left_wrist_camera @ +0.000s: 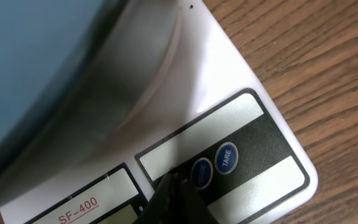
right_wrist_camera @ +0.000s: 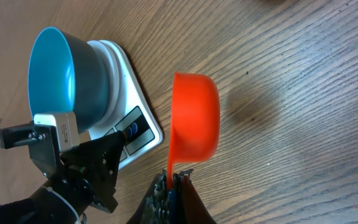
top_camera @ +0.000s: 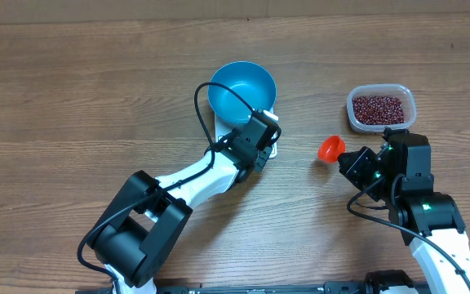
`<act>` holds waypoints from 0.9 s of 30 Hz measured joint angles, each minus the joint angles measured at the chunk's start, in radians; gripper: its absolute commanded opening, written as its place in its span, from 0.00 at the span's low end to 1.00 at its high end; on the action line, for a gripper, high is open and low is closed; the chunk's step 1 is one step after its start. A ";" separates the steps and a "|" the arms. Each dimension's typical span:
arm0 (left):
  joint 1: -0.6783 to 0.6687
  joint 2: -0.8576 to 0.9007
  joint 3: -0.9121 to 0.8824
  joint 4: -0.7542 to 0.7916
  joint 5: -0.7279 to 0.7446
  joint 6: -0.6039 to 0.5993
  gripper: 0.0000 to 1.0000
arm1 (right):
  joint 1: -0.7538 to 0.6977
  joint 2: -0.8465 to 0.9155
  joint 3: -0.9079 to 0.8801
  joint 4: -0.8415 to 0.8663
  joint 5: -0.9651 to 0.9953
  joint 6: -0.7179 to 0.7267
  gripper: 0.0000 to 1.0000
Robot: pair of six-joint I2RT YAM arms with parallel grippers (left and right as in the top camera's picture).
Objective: Scoop item into bowl and weigh 150g on scale
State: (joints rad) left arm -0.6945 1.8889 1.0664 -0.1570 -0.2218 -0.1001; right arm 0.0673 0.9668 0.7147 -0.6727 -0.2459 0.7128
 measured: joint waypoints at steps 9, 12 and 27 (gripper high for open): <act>0.000 0.008 0.000 0.005 -0.002 0.000 0.04 | 0.000 0.000 0.000 0.000 0.000 0.000 0.04; -0.002 0.008 0.000 0.005 -0.003 0.000 0.04 | 0.000 0.000 0.000 0.000 0.000 0.000 0.04; -0.006 0.011 0.000 0.005 -0.046 -0.005 0.05 | 0.000 0.000 0.000 0.000 0.000 0.000 0.04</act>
State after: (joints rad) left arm -0.7010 1.8996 1.0664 -0.1520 -0.2676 -0.1047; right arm 0.0669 0.9668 0.7147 -0.6731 -0.2459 0.7132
